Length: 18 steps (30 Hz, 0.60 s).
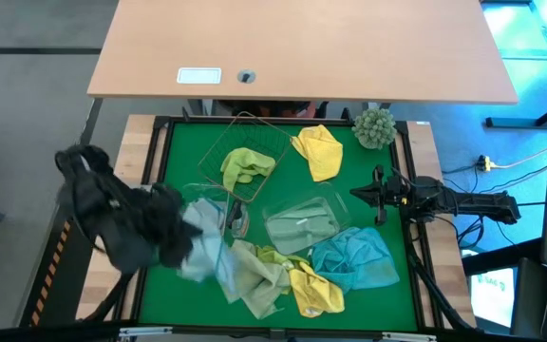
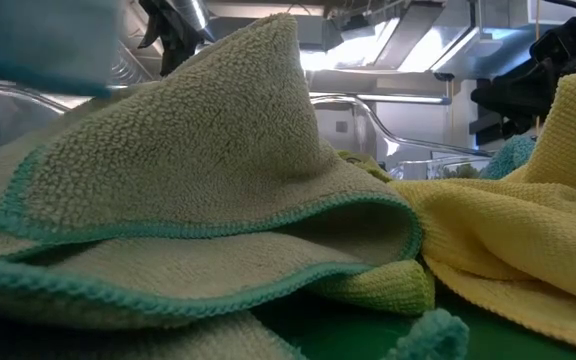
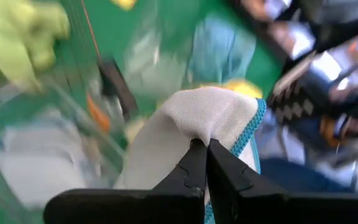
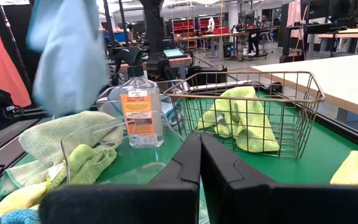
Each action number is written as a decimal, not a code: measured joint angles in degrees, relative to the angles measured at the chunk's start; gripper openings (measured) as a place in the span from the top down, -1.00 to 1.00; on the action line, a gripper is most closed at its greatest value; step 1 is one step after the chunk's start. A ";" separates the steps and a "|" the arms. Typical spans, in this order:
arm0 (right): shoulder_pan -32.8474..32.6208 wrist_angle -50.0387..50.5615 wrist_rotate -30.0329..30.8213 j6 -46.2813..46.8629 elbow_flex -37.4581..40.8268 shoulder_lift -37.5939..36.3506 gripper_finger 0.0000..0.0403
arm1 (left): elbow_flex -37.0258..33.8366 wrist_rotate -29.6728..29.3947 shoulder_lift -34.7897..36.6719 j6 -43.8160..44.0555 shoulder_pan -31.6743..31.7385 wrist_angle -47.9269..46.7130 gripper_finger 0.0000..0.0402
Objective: Sort microfiber towel by color & place in baskets
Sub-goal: Put the blue microfiber towel into the left transparent bin
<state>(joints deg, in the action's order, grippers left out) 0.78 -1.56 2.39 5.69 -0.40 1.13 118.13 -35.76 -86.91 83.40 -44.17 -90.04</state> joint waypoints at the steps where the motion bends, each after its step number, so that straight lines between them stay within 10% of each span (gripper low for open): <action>1: 0.00 0.00 0.00 0.00 -0.01 0.01 0.98 | 0.00 -2.05 1.28 -1.25 0.43 0.00 1.00; 18: 0.00 0.02 0.00 0.00 0.00 0.02 0.98 | 0.02 -9.53 13.59 -13.73 7.29 0.00 1.00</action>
<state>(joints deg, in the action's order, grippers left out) 0.78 -1.54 2.39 5.69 -0.40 1.14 118.15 -45.28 -73.32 69.67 -36.88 -90.04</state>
